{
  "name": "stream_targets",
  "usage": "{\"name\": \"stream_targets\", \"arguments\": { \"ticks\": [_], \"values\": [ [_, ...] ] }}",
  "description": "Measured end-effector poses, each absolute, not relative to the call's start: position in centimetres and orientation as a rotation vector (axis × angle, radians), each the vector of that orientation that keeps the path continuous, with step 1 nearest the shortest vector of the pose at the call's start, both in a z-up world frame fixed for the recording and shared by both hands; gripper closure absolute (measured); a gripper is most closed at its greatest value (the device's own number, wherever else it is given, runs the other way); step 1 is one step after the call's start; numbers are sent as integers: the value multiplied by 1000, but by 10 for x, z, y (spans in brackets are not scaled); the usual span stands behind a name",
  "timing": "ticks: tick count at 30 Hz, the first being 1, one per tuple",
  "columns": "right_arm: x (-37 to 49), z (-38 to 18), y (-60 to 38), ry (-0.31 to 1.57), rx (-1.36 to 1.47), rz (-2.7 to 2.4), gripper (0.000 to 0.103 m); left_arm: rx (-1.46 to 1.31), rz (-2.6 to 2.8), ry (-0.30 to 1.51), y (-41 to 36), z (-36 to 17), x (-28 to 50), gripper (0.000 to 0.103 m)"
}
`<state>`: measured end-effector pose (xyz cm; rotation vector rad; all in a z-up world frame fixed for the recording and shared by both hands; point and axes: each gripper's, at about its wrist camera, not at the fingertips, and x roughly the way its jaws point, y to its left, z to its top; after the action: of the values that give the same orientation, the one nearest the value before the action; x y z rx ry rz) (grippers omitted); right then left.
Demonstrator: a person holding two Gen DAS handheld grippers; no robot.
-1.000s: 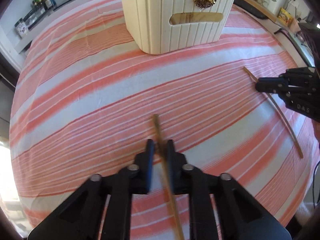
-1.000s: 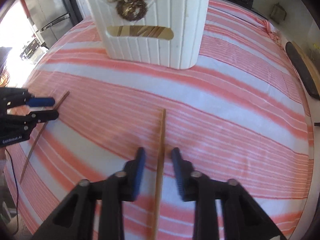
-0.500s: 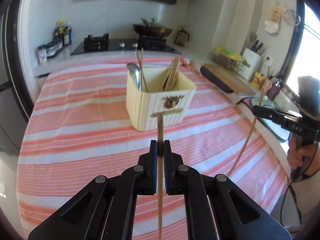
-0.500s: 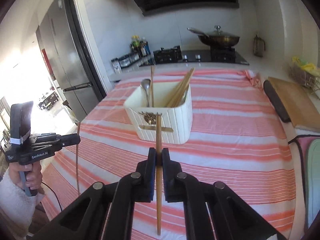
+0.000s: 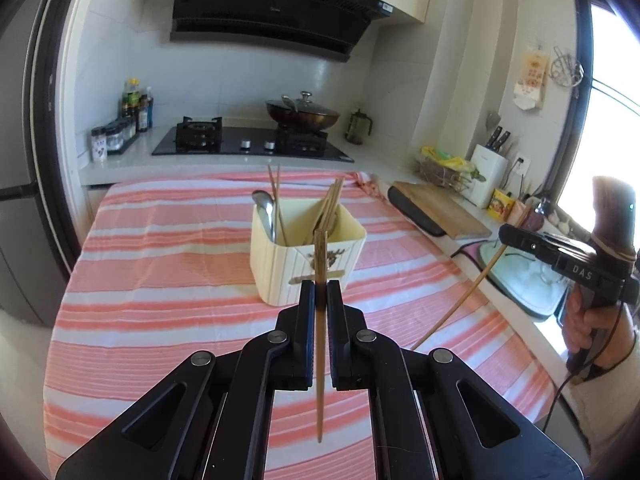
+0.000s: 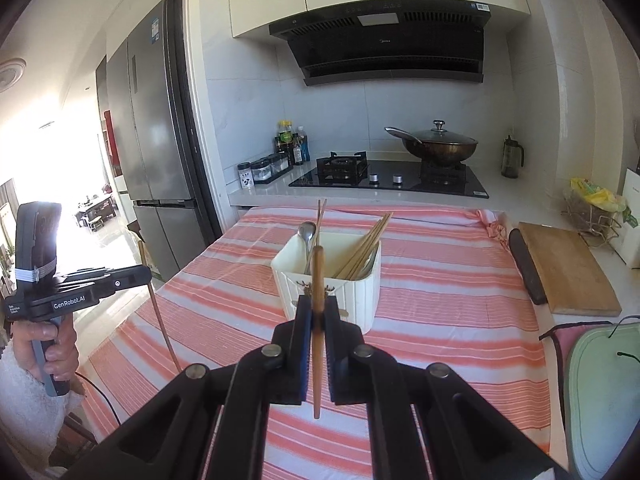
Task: Organize utensils
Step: 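Lift both held chopsticks up over the white holder, then lower both chopsticks into the white holder and open both grippers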
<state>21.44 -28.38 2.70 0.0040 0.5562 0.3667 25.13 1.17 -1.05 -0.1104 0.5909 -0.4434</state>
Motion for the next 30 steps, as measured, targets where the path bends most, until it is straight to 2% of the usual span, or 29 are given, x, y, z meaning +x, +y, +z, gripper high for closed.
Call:
{"name": "stream_targets", "arguments": {
  "ticks": [4, 9, 17, 20, 24, 30],
  "values": [
    [223, 35, -286, 559, -8, 360, 97, -118, -447, 575, 15, 2, 253, 99],
    [242, 59, -289, 514, -57, 327, 97, -123, -436, 471, 19, 51, 270, 99],
    [305, 110, -276, 379, -109, 295, 97, -117, -340, 302, -10, 112, 354, 99],
    [328, 113, -269, 331, -60, 321, 97, -114, -286, 278, -24, 106, 388, 99],
    [364, 89, -255, 348, -33, 364, 97, -115, -249, 356, -38, 73, 435, 99],
    [443, 15, -239, 652, 29, 427, 97, -155, -232, 575, -38, 8, 492, 99]
  ]
}}
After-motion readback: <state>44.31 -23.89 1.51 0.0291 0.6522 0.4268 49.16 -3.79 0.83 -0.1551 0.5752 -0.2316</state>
